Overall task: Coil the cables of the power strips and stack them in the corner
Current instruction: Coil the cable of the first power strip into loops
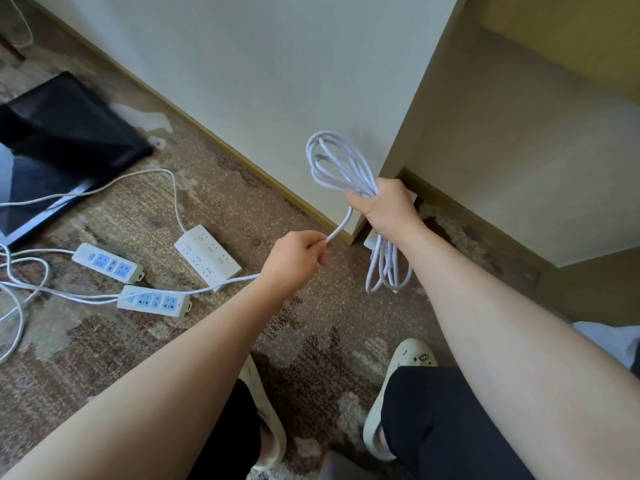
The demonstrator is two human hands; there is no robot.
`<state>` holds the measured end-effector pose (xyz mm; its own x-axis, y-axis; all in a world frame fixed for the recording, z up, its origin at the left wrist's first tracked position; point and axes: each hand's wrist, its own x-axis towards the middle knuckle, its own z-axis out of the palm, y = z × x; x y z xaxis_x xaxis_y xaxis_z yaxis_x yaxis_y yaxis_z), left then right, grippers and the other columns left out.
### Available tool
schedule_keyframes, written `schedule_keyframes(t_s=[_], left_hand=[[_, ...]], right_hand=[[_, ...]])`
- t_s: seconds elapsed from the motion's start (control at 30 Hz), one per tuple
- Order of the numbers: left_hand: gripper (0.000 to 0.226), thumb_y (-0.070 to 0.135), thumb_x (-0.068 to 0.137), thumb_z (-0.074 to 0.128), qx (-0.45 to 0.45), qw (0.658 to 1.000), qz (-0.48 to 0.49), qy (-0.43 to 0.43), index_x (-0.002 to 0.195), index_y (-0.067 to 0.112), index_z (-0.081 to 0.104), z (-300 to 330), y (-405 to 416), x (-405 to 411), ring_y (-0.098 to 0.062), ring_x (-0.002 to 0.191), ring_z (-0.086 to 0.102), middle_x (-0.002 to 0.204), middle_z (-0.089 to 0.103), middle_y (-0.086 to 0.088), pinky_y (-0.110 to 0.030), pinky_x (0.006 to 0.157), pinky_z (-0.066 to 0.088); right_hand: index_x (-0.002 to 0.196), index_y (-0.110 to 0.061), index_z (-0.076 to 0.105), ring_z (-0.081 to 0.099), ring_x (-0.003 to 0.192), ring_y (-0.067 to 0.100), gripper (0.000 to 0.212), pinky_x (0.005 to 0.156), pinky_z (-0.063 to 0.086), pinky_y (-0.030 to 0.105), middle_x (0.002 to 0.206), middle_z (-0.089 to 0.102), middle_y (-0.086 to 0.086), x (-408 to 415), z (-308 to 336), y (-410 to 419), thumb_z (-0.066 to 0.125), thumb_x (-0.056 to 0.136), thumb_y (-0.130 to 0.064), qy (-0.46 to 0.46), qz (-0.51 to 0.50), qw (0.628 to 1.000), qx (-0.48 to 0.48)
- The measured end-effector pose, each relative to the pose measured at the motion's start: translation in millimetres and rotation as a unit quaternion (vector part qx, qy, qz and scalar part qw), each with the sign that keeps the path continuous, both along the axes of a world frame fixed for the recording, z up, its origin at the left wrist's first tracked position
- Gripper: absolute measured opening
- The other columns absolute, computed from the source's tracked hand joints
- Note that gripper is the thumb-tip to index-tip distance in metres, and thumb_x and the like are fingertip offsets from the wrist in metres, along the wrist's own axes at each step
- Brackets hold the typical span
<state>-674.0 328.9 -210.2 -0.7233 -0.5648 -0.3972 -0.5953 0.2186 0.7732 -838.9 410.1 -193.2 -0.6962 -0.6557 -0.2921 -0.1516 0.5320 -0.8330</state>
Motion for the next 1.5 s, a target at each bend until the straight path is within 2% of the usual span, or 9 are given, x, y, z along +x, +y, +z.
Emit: schedule_keyframes(t_s=[0.2, 0.33, 0.43, 0.6, 0.73, 0.97, 1.17, 1.33, 1.5], left_hand=[[0.025, 0.017, 0.096, 0.050, -0.055, 0.997, -0.042, 0.046, 0.080, 0.011, 0.069, 3.9, 17.6, -5.5, -0.003, 0.041, 0.044, 0.061, 0.064, 0.006, -0.020, 0.045, 0.037], [0.024, 0.018, 0.098, 0.045, -0.040, 0.996, -0.074, 0.020, 0.096, 0.011, 0.068, 1.9, 14.3, -1.6, -0.023, 0.063, 0.062, 0.076, 0.069, 0.002, -0.037, 0.062, 0.051], [0.024, 0.019, 0.101, 0.042, -0.036, 0.993, -0.113, -0.012, 0.102, 0.023, 0.065, -3.4, 9.2, 6.1, -0.020, 0.071, 0.064, 0.079, 0.067, 0.007, -0.033, 0.063, 0.051], [0.033, 0.024, 0.101, 0.043, -0.059, 0.985, -0.142, -0.082, 0.074, 0.035, 0.056, -12.5, -15.7, 30.0, -0.025, 0.070, 0.064, 0.076, 0.065, 0.007, -0.036, 0.061, 0.050], [0.021, 0.025, 0.101, 0.045, -0.043, 0.986, -0.121, -0.104, 0.100, 0.029, 0.066, -23.4, -45.0, 56.2, -0.018, 0.061, 0.056, 0.079, 0.067, 0.005, -0.032, 0.056, 0.046], [0.025, 0.029, 0.100, 0.049, -0.044, 0.977, -0.082, -0.193, 0.101, 0.018, 0.071, -38.3, -78.6, 109.0, -0.014, 0.055, 0.047, 0.068, 0.058, -0.001, -0.028, 0.051, 0.035], [0.019, 0.042, 0.095, 0.050, -0.122, 0.964, -0.226, -0.065, 0.089, 0.036, 0.067, 0.0, -35.9, 56.9, -0.008, 0.054, 0.053, 0.066, 0.062, 0.009, -0.024, 0.050, 0.044], [0.021, 0.030, 0.100, 0.045, -0.093, 0.952, -0.250, -0.153, 0.097, 0.022, 0.065, -27.2, -20.8, 60.1, -0.012, 0.059, 0.052, 0.074, 0.061, 0.004, -0.023, 0.053, 0.042], [0.024, 0.026, 0.101, 0.045, 0.033, 0.981, -0.136, -0.133, 0.103, 0.019, 0.069, -47.4, -48.3, 90.2, -0.014, 0.064, 0.055, 0.069, 0.059, 0.002, -0.033, 0.069, 0.047]], right_hand=[[0.066, -0.008, 0.065, 0.053, 0.056, 0.003, 0.014, 0.061, 0.043, 0.027, 0.059, 0.061, -0.008, 11.2, 2.0, -6.9, 0.065, 0.079, -0.012, -0.025, 0.016, 0.999, -0.012], [0.067, -0.012, 0.061, 0.050, 0.048, 0.003, 0.017, 0.063, 0.047, 0.029, 0.054, 0.060, -0.009, 14.5, -0.7, -7.7, 0.062, 0.084, -0.013, -0.026, 0.032, 0.999, -0.010], [0.081, -0.012, 0.058, 0.055, 0.054, 0.005, 0.016, 0.067, 0.051, 0.030, 0.059, 0.058, -0.006, 15.1, -4.6, -9.1, 0.062, 0.093, -0.021, -0.013, 0.036, 0.999, -0.017], [0.090, -0.017, 0.055, 0.061, 0.057, 0.009, 0.018, 0.067, 0.056, 0.033, 0.070, 0.057, 0.000, 11.3, -7.3, -9.9, 0.057, 0.099, -0.032, 0.010, 0.027, 0.999, -0.023], [0.097, -0.017, 0.056, 0.063, 0.067, 0.016, 0.017, 0.062, 0.057, 0.032, 0.080, 0.058, 0.004, 4.2, -11.1, -6.0, 0.057, 0.100, -0.034, 0.026, -0.006, 0.999, -0.020], [0.098, -0.011, 0.059, 0.060, 0.068, 0.020, 0.020, 0.065, 0.052, 0.036, 0.075, 0.057, 0.003, -3.5, -16.0, -6.4, 0.060, 0.098, -0.031, 0.062, 0.002, 0.998, -0.013], [0.101, -0.006, 0.061, 0.057, 0.065, 0.018, 0.022, 0.070, 0.054, 0.040, 0.071, 0.057, 0.004, 2.3, -14.2, -16.2, 0.063, 0.096, -0.027, 0.043, 0.011, 0.999, -0.020], [0.092, -0.012, 0.060, 0.050, 0.067, 0.016, 0.018, 0.064, 0.045, 0.033, 0.077, 0.055, 0.003, 1.5, -15.4, -10.1, 0.063, 0.096, -0.029, 0.057, 0.015, 0.998, -0.015], [0.097, -0.026, 0.062, 0.059, 0.075, 0.005, 0.009, 0.062, 0.044, 0.022, 0.087, 0.066, -0.007, -19.2, -16.1, 1.8, 0.065, 0.093, -0.033, 0.093, -0.029, 0.995, -0.029]])
